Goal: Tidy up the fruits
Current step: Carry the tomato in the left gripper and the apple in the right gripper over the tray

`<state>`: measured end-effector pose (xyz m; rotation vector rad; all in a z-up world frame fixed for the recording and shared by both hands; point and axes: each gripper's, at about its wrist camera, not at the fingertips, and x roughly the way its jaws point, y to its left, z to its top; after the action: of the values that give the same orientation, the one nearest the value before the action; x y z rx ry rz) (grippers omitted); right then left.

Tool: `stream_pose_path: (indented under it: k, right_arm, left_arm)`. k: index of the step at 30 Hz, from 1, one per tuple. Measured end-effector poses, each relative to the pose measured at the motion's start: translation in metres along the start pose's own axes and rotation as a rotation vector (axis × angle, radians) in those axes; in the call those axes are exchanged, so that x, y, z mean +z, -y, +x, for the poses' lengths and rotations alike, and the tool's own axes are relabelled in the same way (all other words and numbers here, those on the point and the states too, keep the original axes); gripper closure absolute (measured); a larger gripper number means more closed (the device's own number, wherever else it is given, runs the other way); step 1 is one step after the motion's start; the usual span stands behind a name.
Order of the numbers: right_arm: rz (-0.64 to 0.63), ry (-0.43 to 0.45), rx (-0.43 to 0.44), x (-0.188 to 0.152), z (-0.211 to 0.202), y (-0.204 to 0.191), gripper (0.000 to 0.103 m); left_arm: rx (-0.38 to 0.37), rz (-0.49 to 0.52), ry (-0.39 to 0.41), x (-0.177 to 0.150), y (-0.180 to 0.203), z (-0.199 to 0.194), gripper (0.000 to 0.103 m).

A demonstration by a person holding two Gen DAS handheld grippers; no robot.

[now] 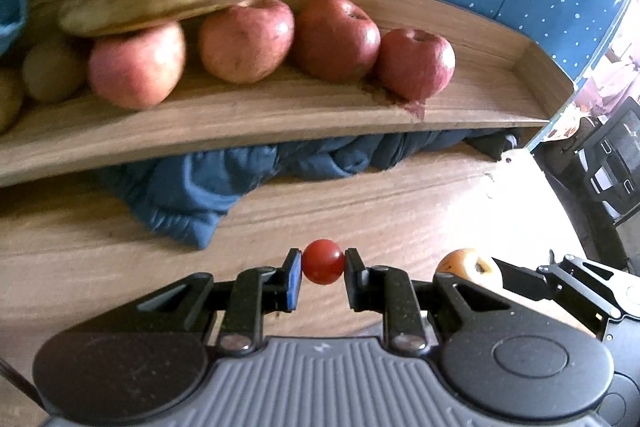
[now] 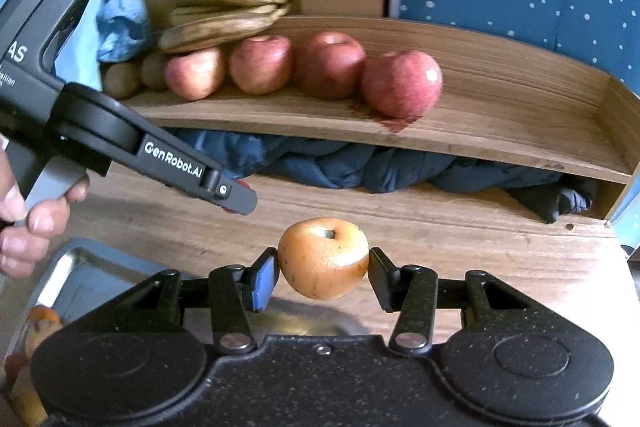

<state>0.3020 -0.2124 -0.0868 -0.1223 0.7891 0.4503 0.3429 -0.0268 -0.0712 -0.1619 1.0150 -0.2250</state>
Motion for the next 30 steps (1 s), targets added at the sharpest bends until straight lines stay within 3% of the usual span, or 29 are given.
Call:
stream_pose_path:
  k: [16, 30]
  right_arm:
    - [-0.065, -0.051, 0.094, -0.021, -0.015, -0.045, 0.053]
    - [-0.117, -0.078, 0.17, -0.023, -0.008, -0.063, 0.053]
  left_arm:
    - [0.0, -0.036, -0.046, -0.046, -0.022, -0.032, 0.079]
    - [0.039, -0.089, -0.069, -0.062, -0.037, -0.04, 0.079]
